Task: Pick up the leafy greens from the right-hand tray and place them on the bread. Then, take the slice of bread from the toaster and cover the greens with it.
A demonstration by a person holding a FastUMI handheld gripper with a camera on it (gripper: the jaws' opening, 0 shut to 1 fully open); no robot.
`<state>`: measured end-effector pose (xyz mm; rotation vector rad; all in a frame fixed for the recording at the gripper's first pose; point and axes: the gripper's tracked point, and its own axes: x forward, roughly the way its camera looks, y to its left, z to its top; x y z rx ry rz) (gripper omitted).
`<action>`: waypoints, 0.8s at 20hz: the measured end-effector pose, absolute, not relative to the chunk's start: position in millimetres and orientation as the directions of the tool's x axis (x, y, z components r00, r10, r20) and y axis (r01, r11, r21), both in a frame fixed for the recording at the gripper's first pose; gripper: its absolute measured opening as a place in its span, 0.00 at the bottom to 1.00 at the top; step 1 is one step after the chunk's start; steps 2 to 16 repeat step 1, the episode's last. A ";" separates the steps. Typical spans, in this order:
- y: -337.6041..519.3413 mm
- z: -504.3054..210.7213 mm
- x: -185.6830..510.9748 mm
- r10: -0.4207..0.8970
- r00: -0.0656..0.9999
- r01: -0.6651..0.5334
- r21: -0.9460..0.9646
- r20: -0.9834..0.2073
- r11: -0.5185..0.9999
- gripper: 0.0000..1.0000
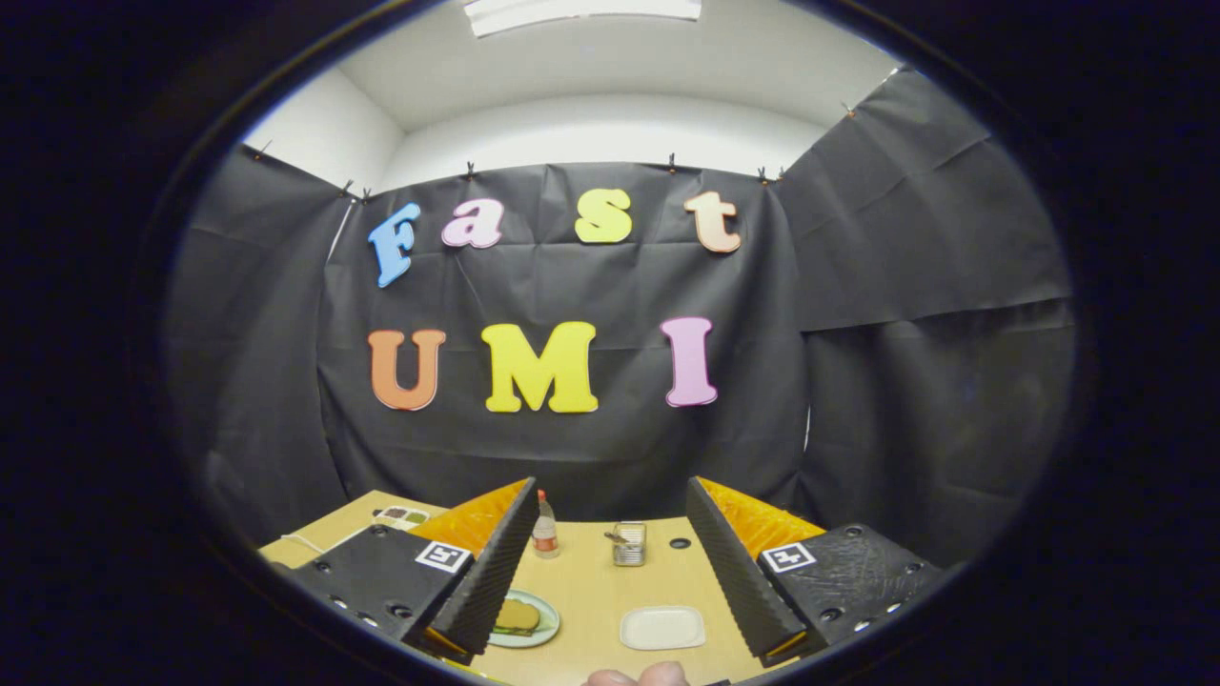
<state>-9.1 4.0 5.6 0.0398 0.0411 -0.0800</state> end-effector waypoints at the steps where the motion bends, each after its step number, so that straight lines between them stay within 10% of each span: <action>1: 4.6 4.0 -7.9 -0.077 0.996 0.078 0.039 -0.046 0.996 0.95; 16: 4.6 4.0 -7.9 -0.077 0.996 0.078 0.039 -0.046 0.996 0.95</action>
